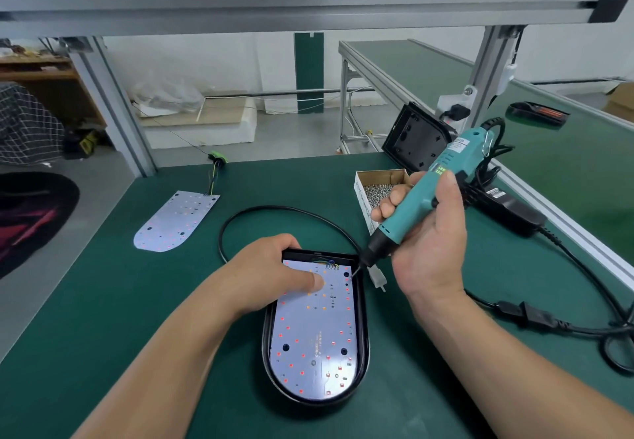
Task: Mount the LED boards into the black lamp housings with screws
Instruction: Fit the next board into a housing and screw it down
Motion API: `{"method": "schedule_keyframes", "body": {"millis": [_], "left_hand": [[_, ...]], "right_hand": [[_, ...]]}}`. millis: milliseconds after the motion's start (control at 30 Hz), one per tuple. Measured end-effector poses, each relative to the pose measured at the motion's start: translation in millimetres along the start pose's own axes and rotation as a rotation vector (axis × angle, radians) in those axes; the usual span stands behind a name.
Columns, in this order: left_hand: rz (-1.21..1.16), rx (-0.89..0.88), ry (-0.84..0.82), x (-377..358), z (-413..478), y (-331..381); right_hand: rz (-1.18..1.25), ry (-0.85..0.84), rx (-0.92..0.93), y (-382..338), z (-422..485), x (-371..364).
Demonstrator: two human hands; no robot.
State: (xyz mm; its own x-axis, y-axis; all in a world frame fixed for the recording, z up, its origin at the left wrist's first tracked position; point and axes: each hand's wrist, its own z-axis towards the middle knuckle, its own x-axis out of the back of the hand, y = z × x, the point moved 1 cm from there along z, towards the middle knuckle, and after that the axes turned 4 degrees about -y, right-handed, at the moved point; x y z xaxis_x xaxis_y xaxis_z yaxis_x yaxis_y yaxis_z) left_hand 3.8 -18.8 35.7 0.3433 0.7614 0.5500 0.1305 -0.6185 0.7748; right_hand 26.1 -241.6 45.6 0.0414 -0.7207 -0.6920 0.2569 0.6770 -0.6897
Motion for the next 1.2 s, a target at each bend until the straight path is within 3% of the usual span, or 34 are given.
{"method": "schedule_keyframes", "body": {"millis": [367,767,1033,1200], "left_hand": [[0.035,-0.003,0.012,0.3,0.8,-1.0],[0.062,0.001,0.018,0.6,2.2,1.6],[0.041,0.005,0.005,0.6,1.8,2.9],[0.037,0.011,0.026,0.8,-2.0,1.0]], "right_hand": [[-0.127,-0.09,0.033,0.6,-4.2,-8.4],[-0.282,-0.477,0.067,0.2,-19.4,-25.3],[-0.218,-0.532,-0.044,1.4,-15.1,-26.3],[-0.279,-0.508,0.077,-7.5,-13.0,-24.2]]}}
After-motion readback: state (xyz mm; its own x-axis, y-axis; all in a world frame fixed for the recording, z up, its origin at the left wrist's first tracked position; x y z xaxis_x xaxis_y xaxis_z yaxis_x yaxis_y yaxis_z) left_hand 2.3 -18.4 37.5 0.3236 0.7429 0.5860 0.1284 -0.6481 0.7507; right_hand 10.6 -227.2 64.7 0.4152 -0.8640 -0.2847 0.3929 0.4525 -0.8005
